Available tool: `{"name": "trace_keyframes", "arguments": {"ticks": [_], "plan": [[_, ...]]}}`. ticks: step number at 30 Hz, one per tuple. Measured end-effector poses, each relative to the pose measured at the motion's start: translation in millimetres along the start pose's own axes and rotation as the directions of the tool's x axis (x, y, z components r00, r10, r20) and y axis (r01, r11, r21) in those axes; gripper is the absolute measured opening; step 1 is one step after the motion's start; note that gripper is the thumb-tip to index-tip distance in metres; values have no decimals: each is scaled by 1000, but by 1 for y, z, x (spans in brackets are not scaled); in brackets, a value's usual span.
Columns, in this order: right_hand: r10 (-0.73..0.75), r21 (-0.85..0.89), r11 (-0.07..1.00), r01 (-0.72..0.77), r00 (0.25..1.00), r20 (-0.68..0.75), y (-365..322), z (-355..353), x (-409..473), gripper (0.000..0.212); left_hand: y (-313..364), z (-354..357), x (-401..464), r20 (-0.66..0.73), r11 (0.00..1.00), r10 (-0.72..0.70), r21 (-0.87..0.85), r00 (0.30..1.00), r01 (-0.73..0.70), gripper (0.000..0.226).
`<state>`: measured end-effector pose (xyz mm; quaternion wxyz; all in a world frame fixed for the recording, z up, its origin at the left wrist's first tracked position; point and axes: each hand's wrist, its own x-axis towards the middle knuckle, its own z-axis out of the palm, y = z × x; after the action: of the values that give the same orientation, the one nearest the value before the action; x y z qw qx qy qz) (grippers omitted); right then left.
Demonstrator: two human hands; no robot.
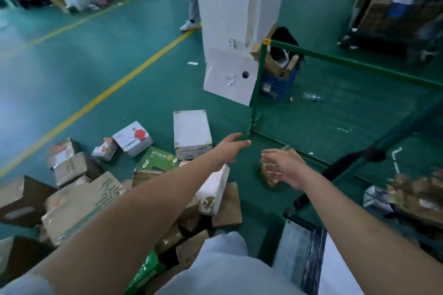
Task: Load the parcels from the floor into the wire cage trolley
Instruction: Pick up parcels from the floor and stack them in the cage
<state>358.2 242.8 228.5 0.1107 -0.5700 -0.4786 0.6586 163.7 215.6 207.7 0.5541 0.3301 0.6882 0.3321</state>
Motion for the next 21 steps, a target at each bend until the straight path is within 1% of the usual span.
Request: {"name": "trace_keyframes", "arguments": {"ticks": [5,7,11,15,18,21], "plan": [[37,-69,997,-35,999,25,-48,9,71,20,9,-42,50,-67,995,-54,-89,996,48,60],[28,-78,997,-25,999,42,-64,15,94,18,12,-59,63,-88,994,-67,-88,994,59,60],[20,-106,994,-8,993,112,-101,39,144,13,21,-101,81,-175,993,-60,-113,983,41,56],[28,-166,986,7,977,211,-132,69,182,9,13,-145,94,-243,985,-126,-143,962,93,60],[54,-230,973,14,956,287,-150,92,210,14,4,-172,100,-324,973,-181,-196,929,122,59],[96,-290,957,10,932,350,-161,109,238,25,-6,-189,107,-350,954,-246,-254,904,161,59]]}}
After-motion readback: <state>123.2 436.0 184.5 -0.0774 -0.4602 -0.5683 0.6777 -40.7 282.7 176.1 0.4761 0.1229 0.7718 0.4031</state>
